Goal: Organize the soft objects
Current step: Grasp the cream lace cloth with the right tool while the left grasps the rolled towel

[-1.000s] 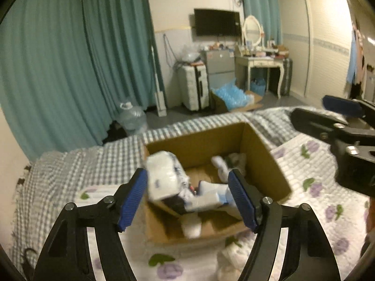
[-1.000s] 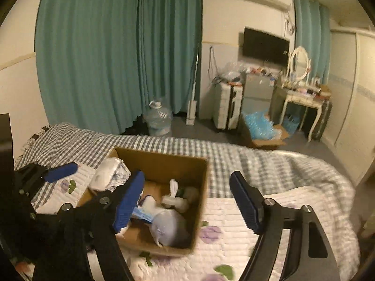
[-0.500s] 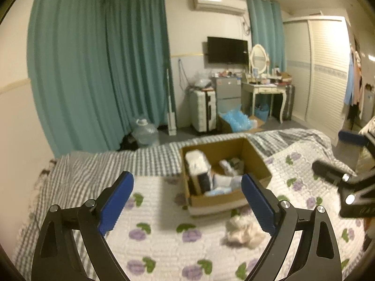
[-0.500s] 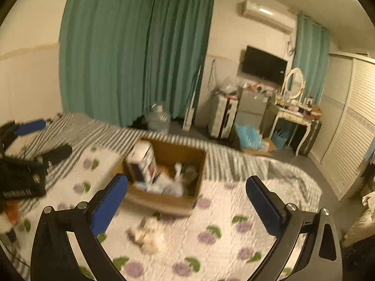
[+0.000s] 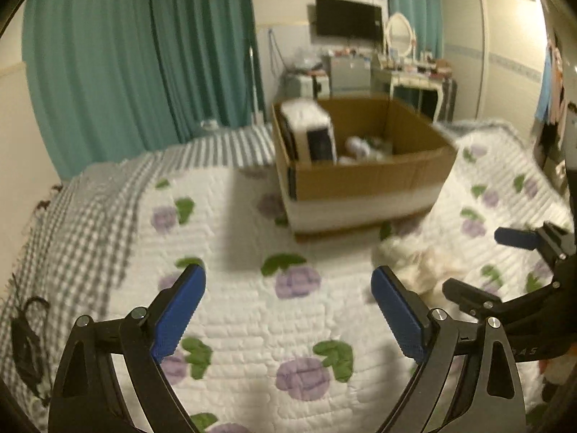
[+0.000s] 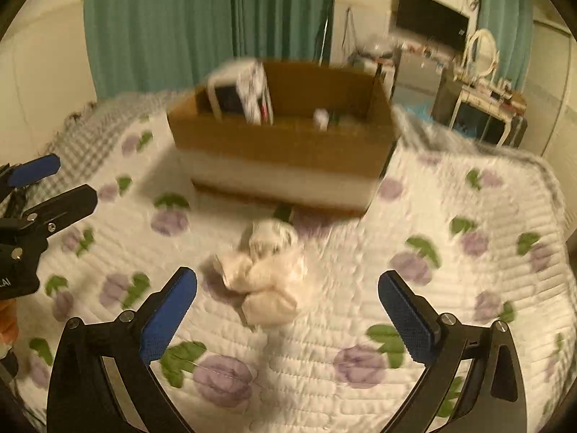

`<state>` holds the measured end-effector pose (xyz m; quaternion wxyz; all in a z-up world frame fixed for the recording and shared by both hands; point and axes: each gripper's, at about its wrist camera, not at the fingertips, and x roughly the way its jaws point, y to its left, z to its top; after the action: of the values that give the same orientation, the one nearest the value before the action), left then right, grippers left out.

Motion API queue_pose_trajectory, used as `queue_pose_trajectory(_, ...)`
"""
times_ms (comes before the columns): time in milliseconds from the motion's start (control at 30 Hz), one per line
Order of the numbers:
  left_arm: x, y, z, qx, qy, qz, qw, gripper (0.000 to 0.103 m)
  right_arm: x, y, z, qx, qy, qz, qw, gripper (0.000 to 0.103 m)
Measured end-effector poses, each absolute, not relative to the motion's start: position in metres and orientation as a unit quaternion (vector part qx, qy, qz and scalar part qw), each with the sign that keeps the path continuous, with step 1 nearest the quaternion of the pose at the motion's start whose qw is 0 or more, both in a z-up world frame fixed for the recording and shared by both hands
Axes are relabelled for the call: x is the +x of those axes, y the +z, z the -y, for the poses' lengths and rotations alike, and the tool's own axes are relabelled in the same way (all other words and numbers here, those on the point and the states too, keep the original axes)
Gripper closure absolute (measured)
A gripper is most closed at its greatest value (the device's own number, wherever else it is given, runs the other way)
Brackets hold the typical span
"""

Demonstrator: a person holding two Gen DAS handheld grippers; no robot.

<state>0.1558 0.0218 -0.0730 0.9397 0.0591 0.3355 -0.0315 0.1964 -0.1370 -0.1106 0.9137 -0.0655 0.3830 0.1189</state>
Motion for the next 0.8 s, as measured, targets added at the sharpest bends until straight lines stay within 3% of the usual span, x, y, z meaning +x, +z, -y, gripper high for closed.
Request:
queue_pose_trajectory(67,0.162,-0.089,-0.020,0.063,-0.031,-0.350,0.934,0.009,0.203,-0.124,0.137,-0.069,0.122,-0.399,0.906,0.002)
queue_pose_trajectory(200,0.171,-0.113,-0.018,0.067,-0.034,-0.377,0.923,0.009,0.218,-0.143,0.136,-0.071,0.128,-0.421,0.895,0.012)
queue_pose_trajectory(300,0.172,-0.118,-0.015,0.072,-0.039,-0.384,0.920,0.009,0.228,-0.154,0.136,-0.050,0.145,-0.437,0.886,0.034)
queue_pose_trajectory(367,0.171,-0.120,-0.012,0.076,-0.045,-0.387,0.918,0.008,0.232,-0.157,0.138,-0.046,0.151,-0.445,0.882,0.061)
queue_pose_trajectory(400,0.171,-0.121,-0.010,0.078,-0.048,-0.389,0.917,0.009,0.233,-0.159,0.137,-0.043,0.154,-0.449,0.879,0.067)
queue_pose_trajectory(533,0.170,-0.122,-0.006,0.084,-0.057,-0.393,0.914,0.008,0.227,-0.155,0.139,-0.045,0.157,-0.450,0.878,0.074)
queue_pose_trajectory(800,0.169,-0.112,0.012,0.088,-0.076,-0.396,0.911,0.008,0.196,-0.123,0.161,-0.028,0.157,-0.418,0.894,0.074)
